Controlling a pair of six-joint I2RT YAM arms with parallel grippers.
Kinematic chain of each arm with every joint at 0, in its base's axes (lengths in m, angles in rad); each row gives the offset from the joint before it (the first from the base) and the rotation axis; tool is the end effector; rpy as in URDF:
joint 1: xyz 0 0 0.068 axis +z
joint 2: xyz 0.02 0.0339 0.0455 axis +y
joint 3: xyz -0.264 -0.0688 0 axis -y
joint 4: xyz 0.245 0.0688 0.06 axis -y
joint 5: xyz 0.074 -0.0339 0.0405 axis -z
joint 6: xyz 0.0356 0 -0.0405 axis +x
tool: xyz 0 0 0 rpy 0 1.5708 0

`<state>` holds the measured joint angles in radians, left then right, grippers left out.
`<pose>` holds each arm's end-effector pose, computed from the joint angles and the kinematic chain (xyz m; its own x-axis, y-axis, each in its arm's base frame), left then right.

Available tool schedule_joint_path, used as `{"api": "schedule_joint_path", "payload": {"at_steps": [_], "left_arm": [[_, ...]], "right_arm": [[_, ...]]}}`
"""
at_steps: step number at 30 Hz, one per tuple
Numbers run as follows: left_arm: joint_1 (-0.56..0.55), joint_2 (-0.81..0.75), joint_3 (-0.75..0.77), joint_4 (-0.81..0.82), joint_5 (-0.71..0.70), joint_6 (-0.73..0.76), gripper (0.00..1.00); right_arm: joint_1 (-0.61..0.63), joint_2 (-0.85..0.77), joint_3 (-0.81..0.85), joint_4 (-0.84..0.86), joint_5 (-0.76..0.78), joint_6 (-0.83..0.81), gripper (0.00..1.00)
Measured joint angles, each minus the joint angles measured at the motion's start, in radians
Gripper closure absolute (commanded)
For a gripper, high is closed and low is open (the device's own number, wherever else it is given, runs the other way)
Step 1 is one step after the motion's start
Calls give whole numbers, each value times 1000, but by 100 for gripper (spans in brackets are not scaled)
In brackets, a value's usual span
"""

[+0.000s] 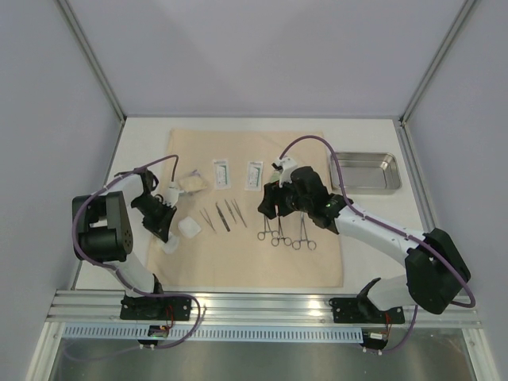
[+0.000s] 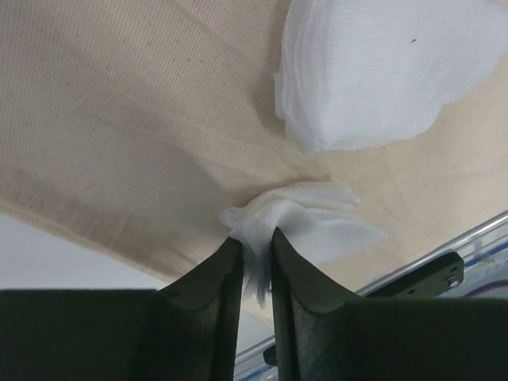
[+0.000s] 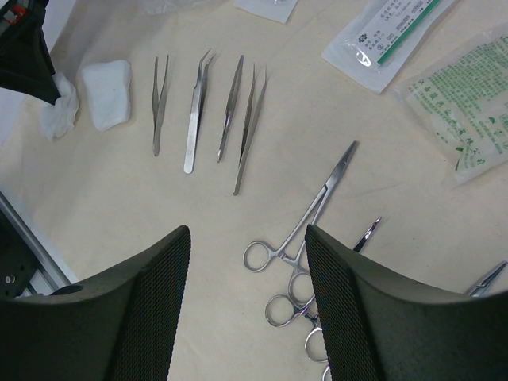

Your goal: Prepare the surgical pack

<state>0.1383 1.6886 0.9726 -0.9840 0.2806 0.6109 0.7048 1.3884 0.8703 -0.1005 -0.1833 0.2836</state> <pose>0.2602 0.0263 0.1528 -0.9008 0.4311 -0.0520 0.4259 0.8540 -0.2989 0.2270 0.2016 0.2407 -0.6340 -0.1780 -0.7526 -0.5966 0.7318 0.3294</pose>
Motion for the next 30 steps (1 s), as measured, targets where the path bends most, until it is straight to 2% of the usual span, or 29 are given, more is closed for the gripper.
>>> {"api": "schedule_joint_path", "payload": {"at_steps": [2,3,9,18,24,30], "left_arm": [[0,6,0,-6,7,3,93],[0,6,0,-10,10,5,100],[0,-8,1,-27,23,7,100],[0,-131,48,-146,116,43,100],[-57,-127,85,-207,207,61,100],[-108,-37,167,-156,252,-6,100]], "right_arm": [[2,0,0,0,3,0,38],[2,0,0,-1,5,0,38],[2,0,0,-11,13,0,38],[5,18,14,-23,17,0,38],[10,26,22,-28,17,0,38],[26,57,43,-30,17,2,39]]}}
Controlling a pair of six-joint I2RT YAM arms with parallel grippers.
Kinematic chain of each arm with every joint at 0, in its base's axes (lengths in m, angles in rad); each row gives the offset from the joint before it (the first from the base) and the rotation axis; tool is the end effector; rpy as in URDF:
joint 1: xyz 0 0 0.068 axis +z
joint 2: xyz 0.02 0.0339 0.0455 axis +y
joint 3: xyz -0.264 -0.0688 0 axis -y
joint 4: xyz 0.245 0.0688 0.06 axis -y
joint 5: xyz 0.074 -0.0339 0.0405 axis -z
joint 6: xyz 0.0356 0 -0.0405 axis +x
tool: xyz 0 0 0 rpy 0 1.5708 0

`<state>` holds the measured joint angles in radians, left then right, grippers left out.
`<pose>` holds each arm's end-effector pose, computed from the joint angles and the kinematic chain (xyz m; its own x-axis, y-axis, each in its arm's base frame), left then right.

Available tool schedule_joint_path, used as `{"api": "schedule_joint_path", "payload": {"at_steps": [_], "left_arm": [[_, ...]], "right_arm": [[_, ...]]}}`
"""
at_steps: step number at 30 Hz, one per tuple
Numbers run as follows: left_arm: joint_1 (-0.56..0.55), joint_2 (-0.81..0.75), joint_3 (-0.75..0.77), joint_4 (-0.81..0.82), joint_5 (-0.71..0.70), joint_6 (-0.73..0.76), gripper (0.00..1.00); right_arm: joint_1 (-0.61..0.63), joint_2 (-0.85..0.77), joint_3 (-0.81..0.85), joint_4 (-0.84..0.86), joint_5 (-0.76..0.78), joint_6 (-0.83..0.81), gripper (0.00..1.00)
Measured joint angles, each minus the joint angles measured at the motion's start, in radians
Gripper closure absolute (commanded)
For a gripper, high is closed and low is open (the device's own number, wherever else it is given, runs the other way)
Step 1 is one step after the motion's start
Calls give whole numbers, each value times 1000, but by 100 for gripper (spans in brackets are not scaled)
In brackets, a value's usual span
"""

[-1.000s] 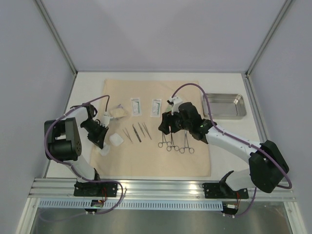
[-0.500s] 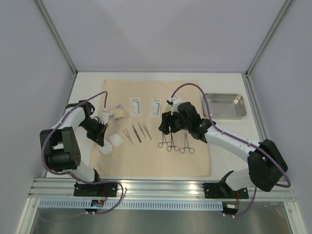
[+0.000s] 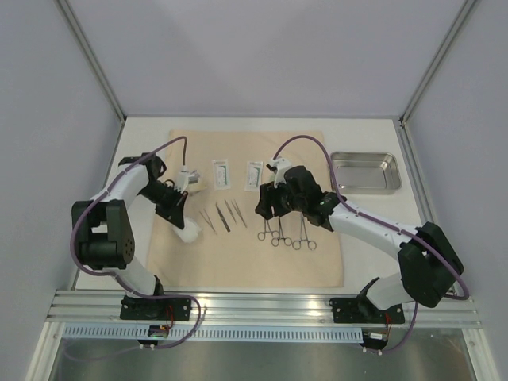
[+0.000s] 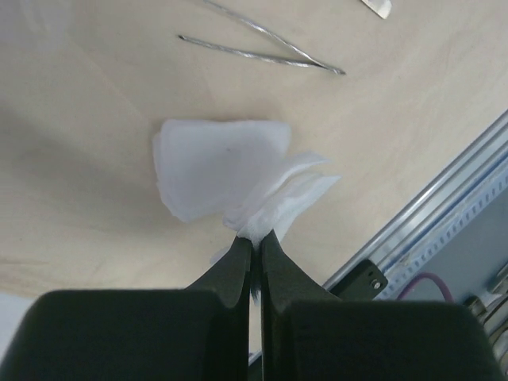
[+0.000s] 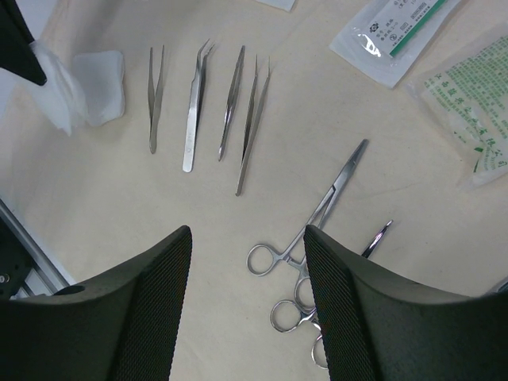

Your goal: Prepare the surgical pack

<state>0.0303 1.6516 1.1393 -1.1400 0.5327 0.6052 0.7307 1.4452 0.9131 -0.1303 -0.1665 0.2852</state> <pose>0.2762 -0.0097 0.2045 -0.8576 0.4643 -0.2210 0.5113 0.7243 -0.4626 0.2303 0.2143 0.2357 -0.6521 -0.2118 -0.7280 -0.5961 0.7365 0.3197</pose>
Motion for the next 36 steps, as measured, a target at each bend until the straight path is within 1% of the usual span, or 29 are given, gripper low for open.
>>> {"api": "schedule_joint_path", "payload": {"at_steps": [5,11,13,14,15,16,19,22,26,32,34,35,36], "left_arm": [[-9,97,27,67,-12,-42,100],[-23,153,27,103,-38,-63,99],[-23,158,27,114,-55,-67,89],[-23,158,27,118,-63,-68,74],[-23,158,27,121,-70,-70,67],[-23,158,27,123,-75,-74,58],[-23,158,27,131,-91,-81,51],[-23,157,27,143,-114,-85,47],[-28,157,27,153,-135,-86,46],[-97,198,29,137,-142,-76,48],[-103,200,29,132,-141,-76,56],[-103,203,31,132,-141,-78,63],[-101,210,32,132,-139,-79,76]], "right_arm": [[8,7,4,-2,0,2,39],[8,8,8,-8,1,2,38],[8,8,12,-8,1,2,38],[8,8,12,-8,1,2,38],[8,8,12,-8,0,2,38],[8,8,12,-8,0,2,38],[8,9,13,-9,0,2,38],[9,12,15,-10,0,2,38],[13,13,16,-11,0,2,38],[22,24,16,-11,0,3,38],[24,27,16,-11,0,3,38],[26,27,17,-11,0,3,38],[28,27,17,-11,0,3,38]]}}
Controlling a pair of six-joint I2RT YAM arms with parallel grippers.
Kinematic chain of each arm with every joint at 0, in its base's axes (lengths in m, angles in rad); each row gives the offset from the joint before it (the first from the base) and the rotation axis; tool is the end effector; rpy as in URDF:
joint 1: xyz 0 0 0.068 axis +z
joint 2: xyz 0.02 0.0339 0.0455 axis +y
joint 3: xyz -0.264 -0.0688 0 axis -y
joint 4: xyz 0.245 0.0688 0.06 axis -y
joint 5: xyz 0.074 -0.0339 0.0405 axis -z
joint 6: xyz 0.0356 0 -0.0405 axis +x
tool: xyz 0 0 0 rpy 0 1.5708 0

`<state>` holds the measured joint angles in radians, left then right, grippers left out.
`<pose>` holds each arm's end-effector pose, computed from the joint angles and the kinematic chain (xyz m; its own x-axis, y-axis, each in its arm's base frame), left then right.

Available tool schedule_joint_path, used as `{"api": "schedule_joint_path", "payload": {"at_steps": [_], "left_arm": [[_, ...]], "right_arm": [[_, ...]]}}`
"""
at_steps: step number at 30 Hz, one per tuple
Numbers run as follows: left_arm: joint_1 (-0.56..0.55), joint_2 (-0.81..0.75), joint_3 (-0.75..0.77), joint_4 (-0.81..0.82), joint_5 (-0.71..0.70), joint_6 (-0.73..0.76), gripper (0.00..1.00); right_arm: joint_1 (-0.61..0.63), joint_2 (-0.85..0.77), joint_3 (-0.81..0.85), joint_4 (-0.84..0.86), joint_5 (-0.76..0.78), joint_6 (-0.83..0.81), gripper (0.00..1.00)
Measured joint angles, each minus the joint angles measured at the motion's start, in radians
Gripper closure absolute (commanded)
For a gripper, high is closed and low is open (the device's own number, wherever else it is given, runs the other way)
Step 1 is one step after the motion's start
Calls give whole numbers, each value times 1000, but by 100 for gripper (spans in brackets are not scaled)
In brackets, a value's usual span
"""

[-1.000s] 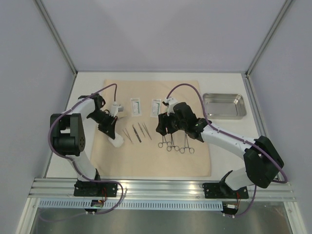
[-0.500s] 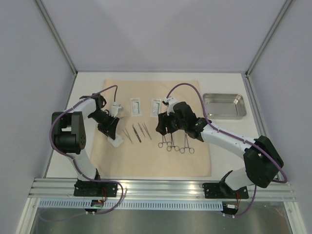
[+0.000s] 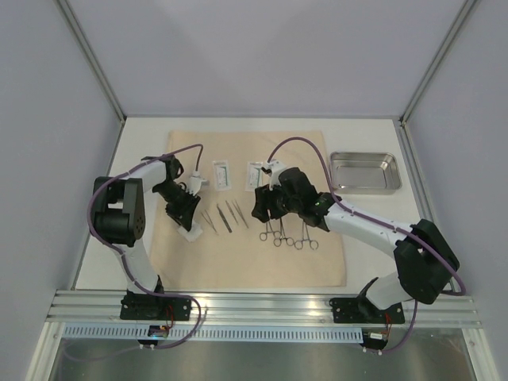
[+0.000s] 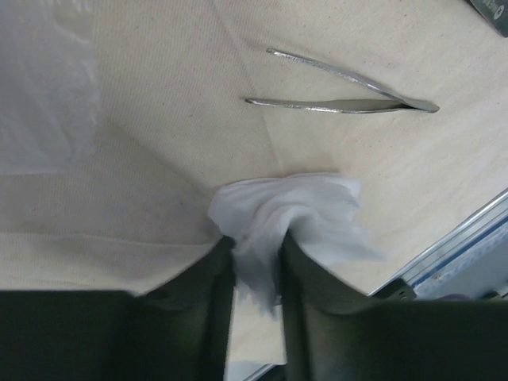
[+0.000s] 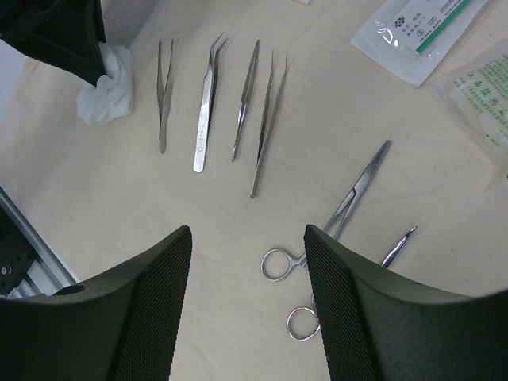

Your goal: Prepare the surgical pack

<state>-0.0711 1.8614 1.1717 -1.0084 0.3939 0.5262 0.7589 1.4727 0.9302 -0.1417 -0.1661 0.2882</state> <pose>0.3075 -0.0356 0.1508 -0.8470 0.5253 -0.0814 0.5116 0.7641 -0.3930 0.2278 0.2241 0.2322 -0.6590 -0.2387 -0.7133 -0.6094 0.7252 0.3204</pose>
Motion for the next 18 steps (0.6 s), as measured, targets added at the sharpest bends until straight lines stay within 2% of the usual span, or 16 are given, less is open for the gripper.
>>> {"api": "schedule_joint_path", "payload": {"at_steps": [3,5,8,11,12,13,18], "left_arm": [[-1,6,1,-9,8,-6,95],[-1,1,2,-13,12,-4,100],[-2,-21,2,-21,22,9,100],[-2,-89,2,-42,51,36,100],[-2,-125,3,-54,65,47,100],[-2,-165,4,-68,78,60,100],[-25,-349,19,-138,116,125,100]], "right_arm": [[4,0,0,0,-1,1,38],[6,0,0,1,-4,1,37],[8,1,0,4,-15,1,31],[11,1,0,17,-47,0,16],[13,1,0,29,-61,-1,7],[13,1,1,44,-83,0,3],[13,10,2,234,-215,13,3]]}}
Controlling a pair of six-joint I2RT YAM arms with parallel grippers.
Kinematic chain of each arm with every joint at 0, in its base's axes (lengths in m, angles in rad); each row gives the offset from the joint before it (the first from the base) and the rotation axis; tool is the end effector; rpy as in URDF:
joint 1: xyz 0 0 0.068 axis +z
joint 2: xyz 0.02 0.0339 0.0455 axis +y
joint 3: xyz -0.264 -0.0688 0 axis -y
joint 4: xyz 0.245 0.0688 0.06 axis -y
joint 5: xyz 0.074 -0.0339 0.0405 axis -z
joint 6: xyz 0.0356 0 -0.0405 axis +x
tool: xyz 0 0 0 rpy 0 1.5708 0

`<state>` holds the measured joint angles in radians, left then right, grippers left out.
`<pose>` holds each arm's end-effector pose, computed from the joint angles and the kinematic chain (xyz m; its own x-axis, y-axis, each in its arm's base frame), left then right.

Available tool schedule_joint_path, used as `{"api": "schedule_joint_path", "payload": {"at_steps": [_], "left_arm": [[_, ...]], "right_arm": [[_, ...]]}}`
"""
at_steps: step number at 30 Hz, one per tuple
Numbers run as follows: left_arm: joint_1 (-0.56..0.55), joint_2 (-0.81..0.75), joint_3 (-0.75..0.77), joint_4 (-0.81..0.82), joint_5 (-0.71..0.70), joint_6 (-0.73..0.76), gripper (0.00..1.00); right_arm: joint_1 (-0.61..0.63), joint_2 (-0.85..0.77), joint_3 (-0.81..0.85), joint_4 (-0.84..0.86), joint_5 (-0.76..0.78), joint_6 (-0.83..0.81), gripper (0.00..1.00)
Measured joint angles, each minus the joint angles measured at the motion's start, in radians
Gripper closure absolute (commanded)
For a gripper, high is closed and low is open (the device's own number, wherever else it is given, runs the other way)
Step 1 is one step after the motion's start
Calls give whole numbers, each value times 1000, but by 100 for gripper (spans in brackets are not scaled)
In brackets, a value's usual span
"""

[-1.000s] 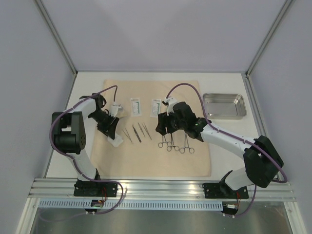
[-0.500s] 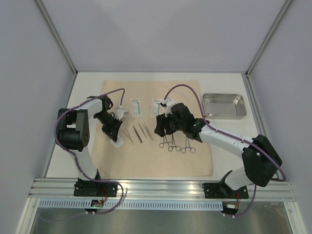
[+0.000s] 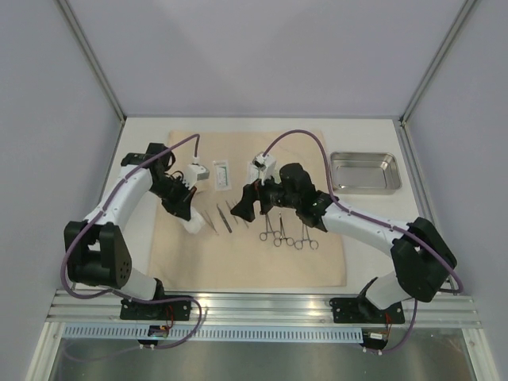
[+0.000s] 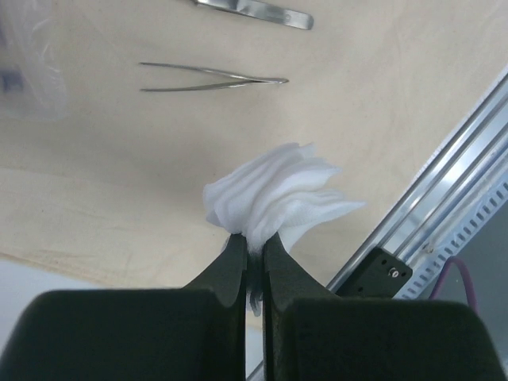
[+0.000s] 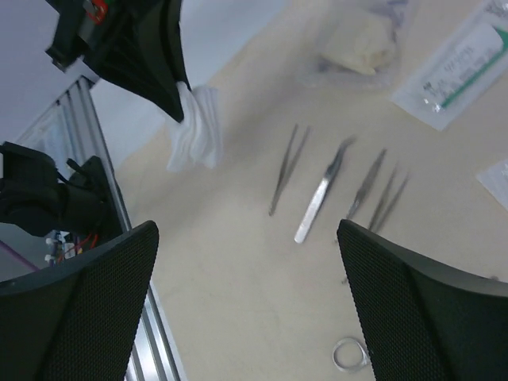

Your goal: Prepare the surgical pack

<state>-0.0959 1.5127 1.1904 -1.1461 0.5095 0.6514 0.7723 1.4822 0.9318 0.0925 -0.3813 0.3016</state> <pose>0.2639 -0.0428 0.2518 -0.7067 0.5997 -0.3755 0.7063 0.6295 -0.3239 0.2292 0.2418 0.2521 -0.5658 -0.1662 -0.8076 -0.7527 0.5041 0.4235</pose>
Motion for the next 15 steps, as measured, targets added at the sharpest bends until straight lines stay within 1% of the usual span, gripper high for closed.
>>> {"api": "schedule_joint_path", "payload": {"at_steps": [3,6,10,15], "left_arm": [[-33,-59,0,-34,3,22,100],[-65,-83,0,-61,0,33,100],[-80,-101,8,-80,4,32,100],[-79,-117,20,-86,17,31,100]], "right_arm": [[5,60,10,190,-89,31,7],[16,171,56,312,-157,64,9],[35,282,111,397,-227,96,11],[56,360,124,519,-295,164,12]]}}
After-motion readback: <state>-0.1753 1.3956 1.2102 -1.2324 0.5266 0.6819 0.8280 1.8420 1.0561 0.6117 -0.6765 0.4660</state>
